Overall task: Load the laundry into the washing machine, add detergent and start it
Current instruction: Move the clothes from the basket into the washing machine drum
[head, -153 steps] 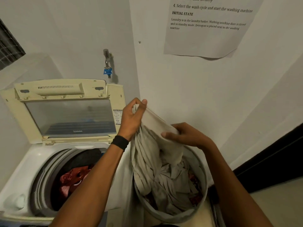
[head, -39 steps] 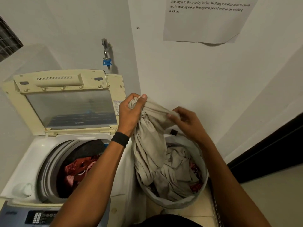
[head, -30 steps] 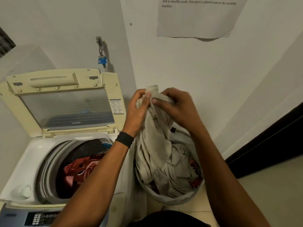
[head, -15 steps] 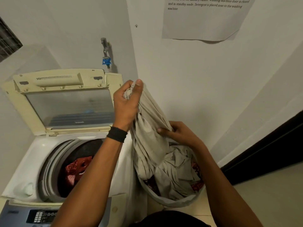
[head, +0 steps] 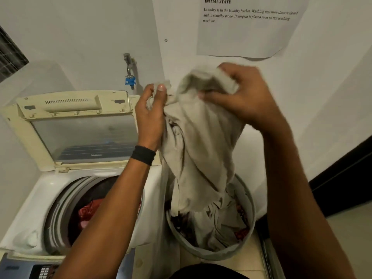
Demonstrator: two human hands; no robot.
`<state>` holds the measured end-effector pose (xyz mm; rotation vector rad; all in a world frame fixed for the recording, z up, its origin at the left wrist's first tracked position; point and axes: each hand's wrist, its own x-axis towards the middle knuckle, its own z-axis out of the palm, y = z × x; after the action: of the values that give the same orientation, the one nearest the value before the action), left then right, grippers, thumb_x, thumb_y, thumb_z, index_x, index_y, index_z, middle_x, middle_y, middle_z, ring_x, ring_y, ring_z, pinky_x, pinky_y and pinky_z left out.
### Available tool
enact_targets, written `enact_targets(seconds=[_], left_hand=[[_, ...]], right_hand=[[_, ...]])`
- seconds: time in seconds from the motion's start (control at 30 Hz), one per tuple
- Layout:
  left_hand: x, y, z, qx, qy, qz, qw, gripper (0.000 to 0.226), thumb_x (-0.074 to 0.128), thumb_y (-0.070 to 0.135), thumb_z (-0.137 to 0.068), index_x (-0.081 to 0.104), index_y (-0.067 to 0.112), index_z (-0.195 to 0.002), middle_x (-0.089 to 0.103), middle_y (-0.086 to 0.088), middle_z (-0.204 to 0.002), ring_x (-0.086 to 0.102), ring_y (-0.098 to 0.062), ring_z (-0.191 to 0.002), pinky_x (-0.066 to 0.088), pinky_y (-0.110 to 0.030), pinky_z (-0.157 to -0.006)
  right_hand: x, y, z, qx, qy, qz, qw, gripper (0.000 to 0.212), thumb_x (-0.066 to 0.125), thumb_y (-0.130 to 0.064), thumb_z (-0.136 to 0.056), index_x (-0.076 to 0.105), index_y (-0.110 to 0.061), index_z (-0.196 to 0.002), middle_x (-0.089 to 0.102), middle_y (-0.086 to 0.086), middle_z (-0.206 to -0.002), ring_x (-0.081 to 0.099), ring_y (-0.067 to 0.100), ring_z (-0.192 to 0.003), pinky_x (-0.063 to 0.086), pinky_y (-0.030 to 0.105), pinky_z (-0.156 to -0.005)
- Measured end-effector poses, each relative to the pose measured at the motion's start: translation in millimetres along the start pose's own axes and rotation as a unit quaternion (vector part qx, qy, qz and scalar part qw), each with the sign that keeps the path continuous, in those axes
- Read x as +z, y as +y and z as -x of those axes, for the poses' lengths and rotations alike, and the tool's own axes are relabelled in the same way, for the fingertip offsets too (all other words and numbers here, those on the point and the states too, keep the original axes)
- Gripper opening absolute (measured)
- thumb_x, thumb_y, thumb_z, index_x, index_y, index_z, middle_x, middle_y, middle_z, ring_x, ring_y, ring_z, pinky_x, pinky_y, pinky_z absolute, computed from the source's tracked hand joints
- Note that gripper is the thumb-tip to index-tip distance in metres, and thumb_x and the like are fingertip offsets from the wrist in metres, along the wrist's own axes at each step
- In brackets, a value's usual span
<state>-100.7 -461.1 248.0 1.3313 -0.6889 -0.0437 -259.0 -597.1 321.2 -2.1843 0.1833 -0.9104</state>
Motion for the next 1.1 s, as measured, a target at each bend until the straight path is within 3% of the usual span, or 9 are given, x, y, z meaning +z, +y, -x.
enact_targets(seconds=[0.1, 0.2, 0.3, 0.4, 0.43, 0.6, 0.83, 0.93, 1.1], left_hand=[[6.2, -8.9, 19.7, -0.023, -0.141, -0.019, 0.990, 0.039, 0.058, 0.040, -0.103, 0.065, 0.011, -0.127, 0.069, 0.000, -0.129, 0.063, -0.018, -0.124, 0.050, -0.035, -0.107], [-5.4, -17.7, 35.8, -0.042, -0.234, -0.055, 0.970, 0.078, 0.053, 0.073, -0.089, 0.060, 0.012, -0.138, 0.064, -0.001, -0.138, 0.059, -0.015, -0.130, 0.047, -0.031, -0.110], [-11.9, -24.1, 41.4, -0.045, -0.273, -0.093, 0.957, 0.065, 0.074, 0.057, -0.083, 0.064, 0.012, -0.129, 0.068, 0.001, -0.127, 0.064, -0.009, -0.118, 0.051, -0.026, -0.100], [-4.4, -30.7, 44.6, -0.038, -0.193, -0.094, 0.976, 0.011, 0.070, 0.017, -0.098, 0.071, 0.007, -0.103, 0.073, 0.002, -0.097, 0.067, -0.007, -0.093, 0.049, -0.026, -0.086], [-3.3, -32.0, 44.8, -0.048, -0.163, -0.081, 0.982, 0.007, 0.065, 0.012, -0.101, 0.071, 0.009, -0.100, 0.071, 0.004, -0.093, 0.066, -0.007, -0.090, 0.049, -0.027, -0.085], [-22.4, -29.8, 29.3, -0.087, -0.071, -0.013, 0.994, 0.012, 0.061, 0.014, -0.102, 0.068, 0.020, -0.095, 0.067, 0.006, -0.090, 0.062, -0.011, -0.086, 0.049, -0.027, -0.081], [-36.4, -27.5, 19.9, -0.069, -0.021, -0.032, 0.997, 0.019, 0.065, 0.015, -0.098, 0.064, 0.025, -0.083, 0.060, 0.014, -0.077, 0.055, -0.007, -0.078, 0.045, -0.024, -0.072], [-48.8, -31.7, 12.5, -0.079, 0.031, -0.043, 0.995, 0.016, 0.067, 0.017, -0.095, 0.064, 0.027, -0.083, 0.062, 0.010, -0.082, 0.057, -0.010, -0.082, 0.046, -0.028, -0.079], [-44.3, -30.9, 13.7, -0.069, -0.003, -0.081, 0.994, 0.021, 0.064, 0.008, -0.094, 0.069, 0.016, -0.112, 0.070, 0.010, -0.109, 0.064, -0.002, -0.104, 0.050, -0.020, -0.092]], right_hand=[[45.1, 31.6, 12.2, 0.053, -0.075, 0.054, 0.994, 0.013, 0.082, -0.021, -0.076, 0.072, -0.020, -0.084, 0.070, -0.009, -0.081, 0.064, 0.008, -0.078, 0.051, 0.034, -0.074], [71.2, 53.7, 31.2, 0.149, -0.042, 0.062, 0.986, 0.021, 0.083, -0.032, -0.079, 0.065, -0.023, -0.076, 0.065, -0.009, -0.072, 0.060, 0.012, -0.069, 0.048, 0.034, -0.066], [77.0, 69.7, 43.4, 0.205, -0.017, 0.128, 0.970, 0.035, 0.077, -0.040, -0.080, 0.048, -0.023, -0.070, 0.055, -0.008, -0.066, 0.052, 0.016, -0.063, 0.037, 0.031, -0.054], [85.3, 73.1, 49.8, 0.199, -0.029, 0.104, 0.974, 0.048, 0.076, -0.053, -0.079, 0.045, -0.019, -0.067, 0.049, -0.007, -0.060, 0.045, 0.013, -0.058, 0.034, 0.033, -0.054], [85.9, 73.6, 52.0, 0.201, -0.039, 0.067, 0.977, 0.050, 0.078, -0.054, -0.079, 0.045, -0.018, -0.067, 0.047, -0.008, -0.059, 0.043, 0.011, -0.057, 0.034, 0.032, -0.054], [63.6, 111.0, 81.4, 0.230, -0.119, -0.054, 0.964, 0.045, 0.081, -0.048, -0.083, 0.057, -0.012, -0.071, 0.050, -0.005, -0.064, 0.048, 0.009, -0.062, 0.037, 0.030, -0.061], [42.5, 161.8, 111.1, 0.266, -0.075, 0.083, 0.957, 0.024, 0.069, -0.018, -0.092, 0.051, -0.027, -0.080, 0.054, -0.007, -0.070, 0.048, 0.013, -0.062, 0.040, 0.032, -0.065], [9.3, 126.4, 94.6, 0.188, -0.065, -0.007, 0.980, 0.010, 0.071, -0.014, -0.094, 0.062, -0.018, -0.096, 0.059, -0.004, -0.083, 0.051, 0.010, -0.068, 0.042, 0.030, -0.065], [-19.6, 57.3, 57.1, 0.126, -0.007, -0.179, 0.976, 0.014, 0.073, -0.016, -0.093, 0.068, -0.004, -0.093, 0.066, -0.001, -0.084, 0.059, 0.012, -0.079, 0.044, 0.025, -0.068]])
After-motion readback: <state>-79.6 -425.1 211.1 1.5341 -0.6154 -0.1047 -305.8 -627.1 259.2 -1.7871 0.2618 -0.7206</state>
